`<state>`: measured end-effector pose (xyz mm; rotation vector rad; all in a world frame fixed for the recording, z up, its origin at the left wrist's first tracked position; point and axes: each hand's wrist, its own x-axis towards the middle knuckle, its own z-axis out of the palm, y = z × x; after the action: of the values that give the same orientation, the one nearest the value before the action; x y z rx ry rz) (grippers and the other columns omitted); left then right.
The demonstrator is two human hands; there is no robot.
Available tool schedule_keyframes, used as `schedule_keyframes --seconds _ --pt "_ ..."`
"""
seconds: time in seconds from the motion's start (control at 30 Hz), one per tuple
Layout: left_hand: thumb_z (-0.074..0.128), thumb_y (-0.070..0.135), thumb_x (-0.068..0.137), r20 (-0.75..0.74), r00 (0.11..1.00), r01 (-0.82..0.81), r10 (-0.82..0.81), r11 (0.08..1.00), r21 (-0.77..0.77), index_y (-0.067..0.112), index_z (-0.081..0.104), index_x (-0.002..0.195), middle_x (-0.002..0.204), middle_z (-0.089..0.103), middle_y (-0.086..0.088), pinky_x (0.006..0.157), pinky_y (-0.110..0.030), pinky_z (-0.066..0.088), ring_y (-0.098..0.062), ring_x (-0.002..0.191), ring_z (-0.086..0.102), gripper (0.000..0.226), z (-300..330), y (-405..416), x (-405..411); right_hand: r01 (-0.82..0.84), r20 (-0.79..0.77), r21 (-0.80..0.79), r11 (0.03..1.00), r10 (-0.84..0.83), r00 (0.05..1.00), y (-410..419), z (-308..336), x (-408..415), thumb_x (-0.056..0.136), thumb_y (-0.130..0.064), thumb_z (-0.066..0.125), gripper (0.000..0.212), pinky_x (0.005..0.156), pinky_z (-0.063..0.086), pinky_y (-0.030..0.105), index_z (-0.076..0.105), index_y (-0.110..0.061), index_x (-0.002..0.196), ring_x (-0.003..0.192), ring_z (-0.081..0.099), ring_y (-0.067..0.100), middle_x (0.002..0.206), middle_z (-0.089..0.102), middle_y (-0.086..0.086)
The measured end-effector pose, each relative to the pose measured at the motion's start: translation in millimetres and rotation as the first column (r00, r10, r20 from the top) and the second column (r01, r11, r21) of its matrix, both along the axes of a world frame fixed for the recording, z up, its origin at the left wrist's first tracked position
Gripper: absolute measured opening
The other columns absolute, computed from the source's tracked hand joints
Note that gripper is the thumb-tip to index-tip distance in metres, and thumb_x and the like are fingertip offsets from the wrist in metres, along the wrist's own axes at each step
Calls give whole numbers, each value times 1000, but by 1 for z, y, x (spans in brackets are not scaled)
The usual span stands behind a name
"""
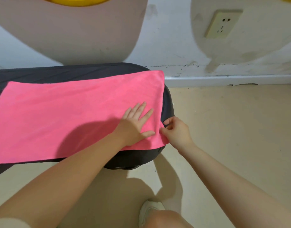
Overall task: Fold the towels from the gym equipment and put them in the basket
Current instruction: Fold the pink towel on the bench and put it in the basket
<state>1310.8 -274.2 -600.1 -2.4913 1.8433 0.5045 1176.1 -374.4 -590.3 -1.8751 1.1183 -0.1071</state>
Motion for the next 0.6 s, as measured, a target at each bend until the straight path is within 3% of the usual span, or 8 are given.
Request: schedule_keyframes --seconds 0.1,0.23,0.3,0.37,0.43,0.53,0.6 --pt "3 74 61 -34 999 22 -22 1000 5 29 -1 148 157 -13 -1 114 -33 -11 -18 145 -12 98 -3 1 -2 106 -14 13 994 -106 994 -7 5 -9 72 -3 59 19 62 44 30 47 -18 75 72 56 24 66 54 -2" --pt "39 67 83 -25 992 124 -123 989 83 22 -9 148 156 -19 -4 114 -34 -12 -20 144 -17 93 1 0 -5 88 -190 35 996 -79 978 -12 11 -25 70 -7 60 21 67 48 35 44 -18 77 83 62 31 85 64 10" --pt "48 63 82 -45 984 174 -171 981 81 20 -10 148 156 -18 -4 115 -34 -10 -20 144 -15 98 7 3 -4 -7 -280 3 1000 7 960 -6 14 -26 75 -11 61 21 76 46 35 50 -13 93 98 58 31 105 60 14" --pt "49 61 83 -92 979 189 -184 981 49 21 -9 148 157 -16 -2 116 -32 -6 -19 145 -11 96 12 12 2 -95 -234 -177 980 51 971 3 20 -15 84 -14 57 29 88 39 35 50 -5 111 110 51 32 115 53 16" --pt "44 56 89 -122 983 139 -137 990 11 22 -6 148 158 -11 -1 117 -32 -1 -18 146 -5 85 18 27 16 -136 -109 -305 943 107 988 18 31 6 87 -12 54 27 87 33 28 52 -3 113 112 48 29 109 55 9" --pt "40 47 94 -101 995 11 -13 1000 -15 20 2 149 158 -4 -1 118 -33 6 -19 146 2 72 29 63 53 -268 13 -267 926 282 959 48 44 54 84 -4 55 16 75 29 20 59 -3 100 108 47 24 84 50 -11" --pt "41 43 94 -84 992 -97 95 995 -18 18 11 149 158 2 -1 118 -35 11 -20 145 7 67 33 98 81 -386 40 -277 880 412 910 73 43 91 83 -2 53 14 74 27 18 61 -3 95 107 46 24 90 56 -1"
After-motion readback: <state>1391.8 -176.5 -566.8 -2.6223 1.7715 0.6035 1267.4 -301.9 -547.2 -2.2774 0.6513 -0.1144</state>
